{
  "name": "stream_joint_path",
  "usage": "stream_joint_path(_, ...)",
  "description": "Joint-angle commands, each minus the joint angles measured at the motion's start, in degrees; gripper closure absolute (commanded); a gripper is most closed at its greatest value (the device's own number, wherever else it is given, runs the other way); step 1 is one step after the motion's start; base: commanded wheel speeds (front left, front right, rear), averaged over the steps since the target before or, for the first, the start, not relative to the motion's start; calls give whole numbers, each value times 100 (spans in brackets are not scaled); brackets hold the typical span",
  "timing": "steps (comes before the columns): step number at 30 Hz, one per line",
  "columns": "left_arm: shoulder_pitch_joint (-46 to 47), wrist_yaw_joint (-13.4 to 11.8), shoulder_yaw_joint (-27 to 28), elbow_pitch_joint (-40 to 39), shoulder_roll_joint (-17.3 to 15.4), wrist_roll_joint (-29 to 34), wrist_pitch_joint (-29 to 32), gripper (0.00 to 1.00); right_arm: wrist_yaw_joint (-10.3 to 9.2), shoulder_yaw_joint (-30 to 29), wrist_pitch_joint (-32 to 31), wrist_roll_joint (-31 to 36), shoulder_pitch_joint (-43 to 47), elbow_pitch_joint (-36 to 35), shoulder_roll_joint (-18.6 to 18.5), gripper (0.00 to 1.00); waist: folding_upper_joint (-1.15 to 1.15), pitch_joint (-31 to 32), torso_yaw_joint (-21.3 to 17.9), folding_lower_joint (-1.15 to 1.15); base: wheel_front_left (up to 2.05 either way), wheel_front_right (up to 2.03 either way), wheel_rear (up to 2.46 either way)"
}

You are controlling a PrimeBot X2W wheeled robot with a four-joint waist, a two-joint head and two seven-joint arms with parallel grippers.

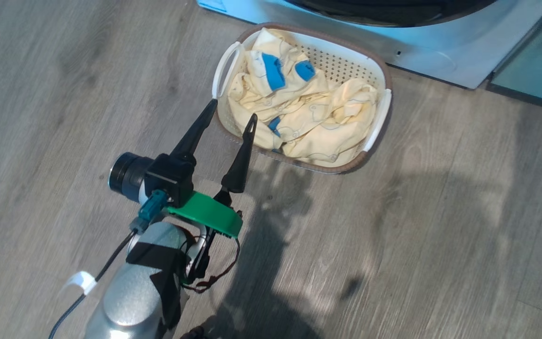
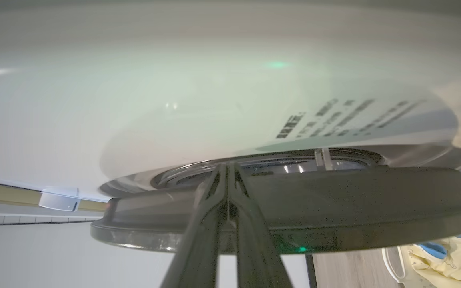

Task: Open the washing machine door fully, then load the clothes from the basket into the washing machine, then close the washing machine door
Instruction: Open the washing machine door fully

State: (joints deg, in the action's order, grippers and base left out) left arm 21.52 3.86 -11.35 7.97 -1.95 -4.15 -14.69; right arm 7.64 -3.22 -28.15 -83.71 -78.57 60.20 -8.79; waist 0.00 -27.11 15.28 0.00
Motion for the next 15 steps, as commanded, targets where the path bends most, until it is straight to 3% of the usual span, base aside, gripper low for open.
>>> stream_joint_path(1,144,-35,173,-210,-97,-52,-30,0,-15,54,25,32,-290,-158,65,100,0,-23,29,0,0,0,0)
stream_joint_path(15,176,-231,-85,-257,-94,-261,-30,0,-15,192,-1,271,-932,506,-5,100,0,-163,194,0,0,0,0)
